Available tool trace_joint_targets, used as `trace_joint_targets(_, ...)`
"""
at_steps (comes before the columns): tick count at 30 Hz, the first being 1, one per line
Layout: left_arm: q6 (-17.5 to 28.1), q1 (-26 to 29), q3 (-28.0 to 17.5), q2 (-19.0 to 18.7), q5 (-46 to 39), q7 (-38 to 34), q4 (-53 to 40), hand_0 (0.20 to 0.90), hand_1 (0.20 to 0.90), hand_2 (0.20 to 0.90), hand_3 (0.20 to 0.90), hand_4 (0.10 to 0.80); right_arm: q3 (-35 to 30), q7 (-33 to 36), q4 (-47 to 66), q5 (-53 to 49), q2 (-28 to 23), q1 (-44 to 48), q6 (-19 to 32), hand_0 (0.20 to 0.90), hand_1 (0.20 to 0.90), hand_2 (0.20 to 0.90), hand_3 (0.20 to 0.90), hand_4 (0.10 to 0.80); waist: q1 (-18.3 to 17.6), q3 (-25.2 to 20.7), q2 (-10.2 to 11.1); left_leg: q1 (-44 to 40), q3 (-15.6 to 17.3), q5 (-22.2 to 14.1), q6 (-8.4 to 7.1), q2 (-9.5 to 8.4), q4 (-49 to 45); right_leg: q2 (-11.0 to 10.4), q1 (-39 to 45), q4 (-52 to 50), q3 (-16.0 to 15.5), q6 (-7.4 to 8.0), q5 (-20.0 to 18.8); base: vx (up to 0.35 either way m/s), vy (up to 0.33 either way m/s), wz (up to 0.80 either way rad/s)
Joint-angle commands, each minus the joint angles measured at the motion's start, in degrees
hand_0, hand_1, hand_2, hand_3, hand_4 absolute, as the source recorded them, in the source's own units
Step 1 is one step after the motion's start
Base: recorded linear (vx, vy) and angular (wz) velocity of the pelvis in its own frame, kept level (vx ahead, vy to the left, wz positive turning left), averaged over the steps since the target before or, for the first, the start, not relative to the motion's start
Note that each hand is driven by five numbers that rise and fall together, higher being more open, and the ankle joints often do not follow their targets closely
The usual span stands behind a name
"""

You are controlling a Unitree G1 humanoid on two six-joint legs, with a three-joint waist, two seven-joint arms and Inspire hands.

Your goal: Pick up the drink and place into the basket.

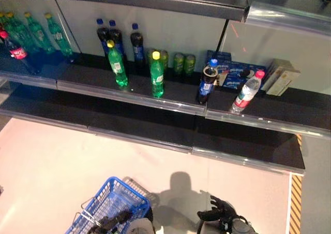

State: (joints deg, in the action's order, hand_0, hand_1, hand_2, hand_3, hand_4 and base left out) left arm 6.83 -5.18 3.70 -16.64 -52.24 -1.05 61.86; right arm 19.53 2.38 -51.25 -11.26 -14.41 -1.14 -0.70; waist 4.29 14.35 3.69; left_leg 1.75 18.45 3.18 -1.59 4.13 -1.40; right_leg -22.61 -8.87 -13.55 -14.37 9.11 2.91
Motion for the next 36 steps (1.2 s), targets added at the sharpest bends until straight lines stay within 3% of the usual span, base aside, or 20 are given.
trace_joint_targets(1,5.7,4.7,0.4,0.5,-1.3,0.9,-11.3,0.3,0.3,0.3,0.2,0.1,2.0,0.0,8.0,4.3,-4.8,4.4,1.9,0.9,0.9,0.9,0.9,0.8,-0.8,2.8,-2.3,1.5,-5.4,-4.9,-2.9,5.05,-10.3,4.7,4.8,5.4,-0.2,1.45,-7.3,0.04,-0.351,0.24)
trace_joint_targets(6,4.8,0.4,0.9,2.2,0.6,0.8,-14.8,0.3,0.3,0.3,0.2,0.1,1.9,-0.7,24.6,7.9,-10.0,2.5,2.8,0.9,0.9,0.9,0.9,0.8,-1.5,2.4,-2.1,0.3,-5.2,-1.8,-4.94,7.91,-7.0,7.4,6.0,7.2,-1.5,0.08,-6.5,0.086,-0.198,-0.16)
trace_joint_targets(9,5.1,-1.7,1.0,2.3,0.9,2.3,-15.4,0.3,0.3,0.3,0.2,0.1,-1.1,-0.9,34.2,7.3,-14.4,1.1,3.9,0.9,0.9,0.9,0.9,0.8,-2.2,2.8,-2.2,0.2,-3.1,-0.4,-5.87,9.46,-5.9,8.1,6.8,8.0,-3.1,-0.43,-6.1,0.01,-0.099,0.03)
trace_joint_targets(10,5.2,-2.2,1.0,2.4,1.5,3.5,-15.5,0.3,0.3,0.3,0.2,0.1,-2.8,-0.8,37.3,6.4,-16.4,0.6,7.1,0.9,0.9,0.9,0.9,0.8,-2.7,2.8,-2.4,-0.1,-1.4,0.3,-6.09,9.93,-5.0,8.2,7.0,8.1,-4.0,-0.55,-5.8,0.008,-0.054,0.18)
trace_joint_targets(12,5.4,-2.9,0.6,2.5,2.4,4.9,-14.8,0.3,0.3,0.3,0.2,0.1,-5.5,-1.1,42.8,6.8,-19.1,0.0,9.4,0.9,0.9,0.9,0.9,0.8,-3.3,2.4,-2.6,-0.9,-0.1,0.9,-6.04,9.94,-3.3,7.9,7.0,7.6,-5.1,-0.52,-5.4,0.025,-0.002,0.32)
trace_joint_targets(19,5.9,-3.9,0.1,2.7,6.7,5.5,-13.4,0.3,0.3,0.3,0.2,0.1,-12.3,-0.1,54.9,3.2,-24.4,2.1,13.8,0.9,0.9,0.9,0.9,0.8,-4.1,0.3,-3.2,-4.3,-0.1,0.8,-6.08,9.15,0.0,7.5,7.3,7.0,-4.6,0.2,-5.0,0.082,0.055,0.09)
trace_joint_targets(25,4.9,-3.9,-0.3,2.9,7.3,5.1,-12.7,0.3,0.3,0.3,0.2,0.1,-20.0,10.9,63.0,-0.8,-26.1,7.2,15.2,0.9,0.9,0.9,0.9,0.8,-3.7,-1.2,-3.8,-5.9,0.4,-1.2,-5.64,8.9,-0.2,6.8,7.9,6.2,-4.8,0.91,-4.2,0.071,0.057,0.02)
trace_joint_targets(34,5.0,-3.3,1.1,3.2,7.0,5.3,-11.8,0.3,0.3,0.3,0.2,0.1,-24.2,31.0,60.0,0.1,-23.9,12.6,11.8,0.9,0.9,0.9,0.9,0.8,-2.4,0.4,-4.1,-3.6,0.1,-4.4,-4.86,8.94,-6.5,5.8,6.4,2.3,-6.5,0.5,-2.9,0.013,0.003,0.0)
trace_joint_targets(36,4.6,-2.3,2.0,2.3,6.9,5.1,-12.2,0.3,0.3,0.3,0.2,0.1,-24.8,35.7,57.9,-1.2,-23.1,15.3,11.1,0.9,0.9,0.9,0.9,0.8,-2.0,2.7,-4.6,-1.0,-0.5,-6.0,-4.39,8.73,-10.4,4.8,4.0,-2.2,-7.0,-0.12,-1.4,-0.075,0.019,0.05)
